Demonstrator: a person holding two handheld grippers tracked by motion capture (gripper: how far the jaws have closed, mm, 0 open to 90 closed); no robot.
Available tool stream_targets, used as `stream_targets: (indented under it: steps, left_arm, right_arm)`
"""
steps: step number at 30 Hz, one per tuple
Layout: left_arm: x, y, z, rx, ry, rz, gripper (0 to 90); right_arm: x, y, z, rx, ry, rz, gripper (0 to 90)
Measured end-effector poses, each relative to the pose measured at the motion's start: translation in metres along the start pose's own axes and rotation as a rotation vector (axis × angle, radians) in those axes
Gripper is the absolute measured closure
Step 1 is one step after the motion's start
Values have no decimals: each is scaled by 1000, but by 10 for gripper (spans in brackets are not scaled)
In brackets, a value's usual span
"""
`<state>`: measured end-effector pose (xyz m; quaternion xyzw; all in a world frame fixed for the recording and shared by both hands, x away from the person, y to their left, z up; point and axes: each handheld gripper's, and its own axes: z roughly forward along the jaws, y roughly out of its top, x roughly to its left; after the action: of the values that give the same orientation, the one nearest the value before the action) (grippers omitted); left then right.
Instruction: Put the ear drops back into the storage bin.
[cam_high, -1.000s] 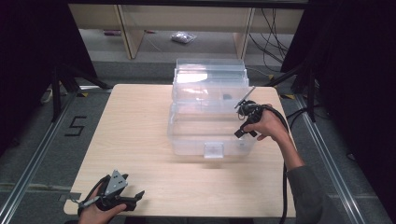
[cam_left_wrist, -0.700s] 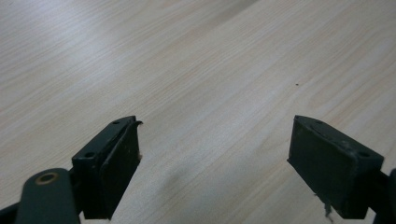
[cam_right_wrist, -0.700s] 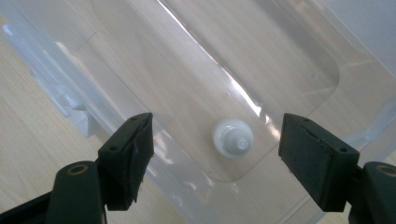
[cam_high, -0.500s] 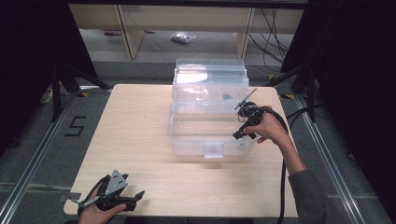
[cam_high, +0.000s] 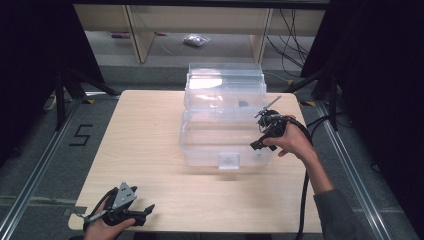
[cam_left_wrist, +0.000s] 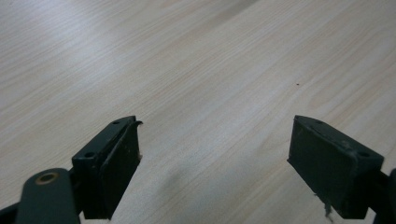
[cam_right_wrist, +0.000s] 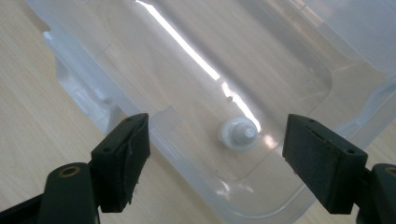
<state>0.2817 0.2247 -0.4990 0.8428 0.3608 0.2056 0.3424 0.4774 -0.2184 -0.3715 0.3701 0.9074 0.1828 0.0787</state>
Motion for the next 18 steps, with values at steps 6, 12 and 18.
stream_targets:
  steps: [6,12,18]
  left_arm:
    - [0,0,0,1,1,2,159]
    - [0,0,0,-1,0,-2,159]
    - [0,0,0,6,2,8,159]
  right_arm:
    - [6,-2,-2,-31,-9,-14,247]
    - [9,-5,-5,-49,-5,-15,244]
    - [14,-8,-7,-48,1,6,244]
